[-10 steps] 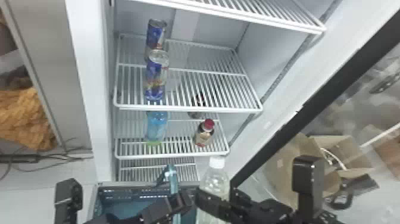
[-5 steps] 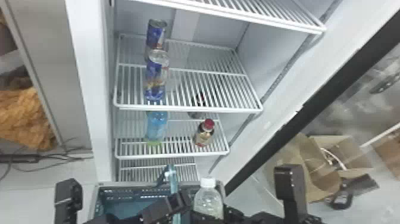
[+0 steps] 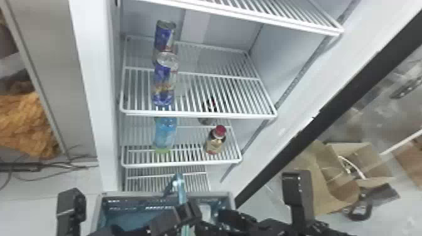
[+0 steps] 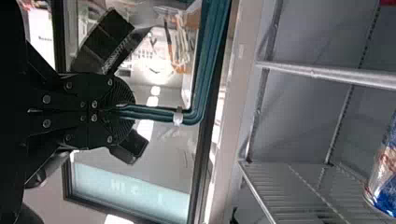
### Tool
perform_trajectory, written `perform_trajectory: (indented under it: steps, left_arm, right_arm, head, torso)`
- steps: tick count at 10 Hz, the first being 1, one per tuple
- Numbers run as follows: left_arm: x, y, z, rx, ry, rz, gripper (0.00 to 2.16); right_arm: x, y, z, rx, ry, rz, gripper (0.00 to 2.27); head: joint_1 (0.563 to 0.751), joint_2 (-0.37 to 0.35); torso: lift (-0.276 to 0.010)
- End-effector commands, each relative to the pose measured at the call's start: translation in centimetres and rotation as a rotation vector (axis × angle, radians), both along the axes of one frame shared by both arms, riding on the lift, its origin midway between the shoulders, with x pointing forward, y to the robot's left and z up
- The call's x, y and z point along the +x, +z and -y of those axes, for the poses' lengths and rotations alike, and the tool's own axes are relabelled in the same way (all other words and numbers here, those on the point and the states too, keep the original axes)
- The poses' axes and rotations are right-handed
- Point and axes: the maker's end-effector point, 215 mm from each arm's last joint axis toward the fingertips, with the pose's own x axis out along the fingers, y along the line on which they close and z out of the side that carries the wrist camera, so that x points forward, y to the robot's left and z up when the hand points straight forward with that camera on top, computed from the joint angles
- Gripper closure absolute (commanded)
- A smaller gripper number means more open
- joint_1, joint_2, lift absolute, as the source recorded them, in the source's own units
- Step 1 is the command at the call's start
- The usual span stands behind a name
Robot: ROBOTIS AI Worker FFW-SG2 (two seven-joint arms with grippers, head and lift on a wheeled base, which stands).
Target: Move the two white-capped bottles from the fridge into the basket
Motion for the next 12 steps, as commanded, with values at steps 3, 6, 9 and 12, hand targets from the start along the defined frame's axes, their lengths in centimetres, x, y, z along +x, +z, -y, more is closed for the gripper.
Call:
perform_trajectory:
  steps: [3,6,9,12]
  left_arm:
    - [0.0,0.1,0.0,-0.001,0.0,0.001,1.19]
    - [0.0,0.0,0.0,-0.001,0.003,-0.001,1.19]
    - [0.0,0.0,0.0,-0.001,0.003,-0.001,1.19]
    - [0.0,0.1,0.0,-0.002,0.001,0.001,1.19]
  right_arm:
    - [1.2,0.7,0.2,0.004,-0.01,0.045,0.57]
    - [4.2,3.0,2.8,-0.085,-0.061,0.174,0.57]
    - [6.4,5.6,6.1,-0.209,-0.108,0.291,0.57]
    - [9.2,9.1,6.9,-0.233,-0.134,0.462,0.56]
  head:
    - [0.695,-0.35]
    - [0.695,-0.35]
    - [0.695,-0.35]
    - [0.695,-0.35]
  torso:
    - [0.0]
    - [0.0]
    - [0.0]
    - [0.0]
